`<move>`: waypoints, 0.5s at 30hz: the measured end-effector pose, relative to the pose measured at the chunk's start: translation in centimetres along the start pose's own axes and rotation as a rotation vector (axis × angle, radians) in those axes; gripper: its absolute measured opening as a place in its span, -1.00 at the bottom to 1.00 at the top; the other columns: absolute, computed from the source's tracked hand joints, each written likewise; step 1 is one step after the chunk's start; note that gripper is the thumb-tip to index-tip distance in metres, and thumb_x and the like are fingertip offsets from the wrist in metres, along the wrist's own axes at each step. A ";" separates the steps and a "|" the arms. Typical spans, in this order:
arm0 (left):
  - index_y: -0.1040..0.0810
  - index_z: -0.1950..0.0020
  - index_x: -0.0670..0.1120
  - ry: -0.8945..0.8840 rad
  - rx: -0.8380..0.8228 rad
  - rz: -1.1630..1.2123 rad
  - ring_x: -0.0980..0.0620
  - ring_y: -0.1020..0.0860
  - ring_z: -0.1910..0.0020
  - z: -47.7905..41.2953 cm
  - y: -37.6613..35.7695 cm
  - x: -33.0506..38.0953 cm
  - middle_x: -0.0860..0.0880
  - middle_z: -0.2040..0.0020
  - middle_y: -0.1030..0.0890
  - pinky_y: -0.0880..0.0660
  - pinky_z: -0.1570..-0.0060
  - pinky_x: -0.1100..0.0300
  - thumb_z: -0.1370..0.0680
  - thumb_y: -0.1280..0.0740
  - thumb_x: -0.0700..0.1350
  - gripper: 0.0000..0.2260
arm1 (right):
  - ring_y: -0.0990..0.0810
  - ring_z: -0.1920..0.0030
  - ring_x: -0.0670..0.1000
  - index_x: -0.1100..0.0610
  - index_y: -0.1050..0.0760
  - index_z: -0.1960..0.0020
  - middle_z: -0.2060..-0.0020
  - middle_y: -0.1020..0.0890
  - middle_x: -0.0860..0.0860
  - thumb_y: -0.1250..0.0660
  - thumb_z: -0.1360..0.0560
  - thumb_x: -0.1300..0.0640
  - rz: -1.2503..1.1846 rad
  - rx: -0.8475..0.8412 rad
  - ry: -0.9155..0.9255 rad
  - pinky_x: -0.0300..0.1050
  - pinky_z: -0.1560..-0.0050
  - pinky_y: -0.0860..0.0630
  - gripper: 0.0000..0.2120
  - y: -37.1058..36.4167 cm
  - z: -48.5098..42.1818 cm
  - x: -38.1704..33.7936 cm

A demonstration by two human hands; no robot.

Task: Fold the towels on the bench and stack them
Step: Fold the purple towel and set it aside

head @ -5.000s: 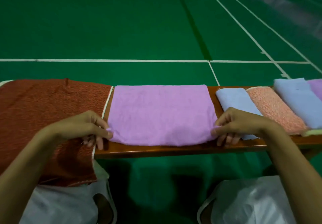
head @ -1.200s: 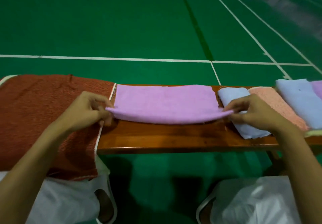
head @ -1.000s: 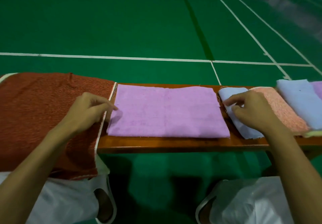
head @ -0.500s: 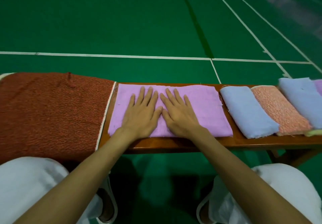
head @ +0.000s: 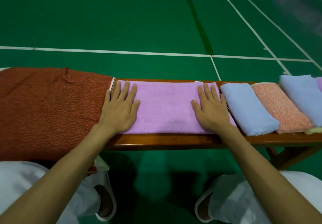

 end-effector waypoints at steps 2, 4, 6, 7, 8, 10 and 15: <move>0.07 -0.70 0.05 -0.015 -0.001 0.039 -0.06 0.26 -0.66 0.2 0.3 0.2 -0.01 -0.70 0.13 0.30 -0.57 -0.08 -0.64 0.22 0.25 -0.36 | 0.10 -0.66 0.12 0.11 -0.01 -0.68 -0.67 0.01 0.07 0.14 -0.59 -0.24 -0.120 0.066 -0.028 0.14 -0.63 0.13 -0.25 0.9 0.2 0.1; -0.03 -0.70 0.03 -0.016 0.027 0.099 -0.06 0.22 -0.66 0.5 0.8 0.4 -0.03 -0.70 0.05 0.28 -0.58 -0.07 -0.65 0.17 0.24 -0.36 | -0.10 -0.63 0.19 0.20 -0.17 -0.63 -0.62 -0.18 0.17 0.00 -0.58 -0.16 -0.318 0.177 -0.092 0.11 -0.62 -0.03 -0.28 2.2 0.5 0.7; -0.08 -0.69 0.01 -0.011 0.070 0.152 -0.06 0.16 -0.67 0.7 1.7 0.6 -0.04 -0.70 -0.02 0.25 -0.59 -0.05 -0.65 0.13 0.24 -0.36 | -0.30 -0.52 0.23 0.24 -0.28 -0.56 -0.52 -0.36 0.21 -0.17 -0.60 -0.08 -0.425 0.256 -0.177 0.13 -0.53 -0.24 -0.37 3.5 0.8 1.6; -0.09 -0.69 0.01 -0.010 0.092 0.167 -0.06 0.14 -0.67 0.6 2.1 0.8 -0.04 -0.69 -0.04 0.24 -0.59 -0.04 -0.65 0.12 0.24 -0.36 | -0.37 -0.45 0.24 0.23 -0.30 -0.53 -0.46 -0.42 0.20 -0.26 -0.60 -0.03 -0.416 0.260 -0.228 0.14 -0.45 -0.34 -0.42 3.9 0.9 2.0; -0.11 -0.69 0.00 -0.017 0.112 0.173 -0.06 0.12 -0.68 0.5 2.4 0.9 -0.05 -0.69 -0.07 0.23 -0.59 -0.03 -0.65 0.10 0.23 -0.37 | -0.42 -0.39 0.24 0.22 -0.31 -0.49 -0.41 -0.46 0.19 -0.33 -0.59 0.01 -0.385 0.241 -0.279 0.15 -0.37 -0.41 -0.44 4.0 0.9 2.5; -0.16 -0.68 -0.03 -0.058 0.142 0.158 -0.08 0.06 -0.68 0.4 3.0 1.8 -0.07 -0.68 -0.13 0.12 -0.63 -0.08 -0.66 0.08 0.22 -0.37 | -0.48 -0.32 0.25 0.22 -0.32 -0.45 -0.35 -0.50 0.20 -0.40 -0.57 -0.05 -0.291 0.199 -0.355 0.18 -0.25 -0.50 -0.42 4.2 0.9 3.1; -0.14 -0.68 0.00 -0.181 0.031 0.146 -0.05 0.09 -0.68 1.3 1.3 5.0 -0.04 -0.69 -0.06 0.07 -0.63 -0.12 -0.64 0.01 0.23 -0.36 | -0.56 -0.17 0.30 0.25 -0.47 -0.27 -0.21 -0.59 0.23 -0.40 -0.56 -0.15 -0.171 0.114 -0.379 0.07 -0.05 -0.50 -0.48 4.4 0.2 3.6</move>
Point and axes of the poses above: each hand's wrist, its own z-axis away from the middle knuckle, its own y-axis out of the back of the hand, x = y × z, the point moved 8 cm from there along -z, towards the middle knuckle
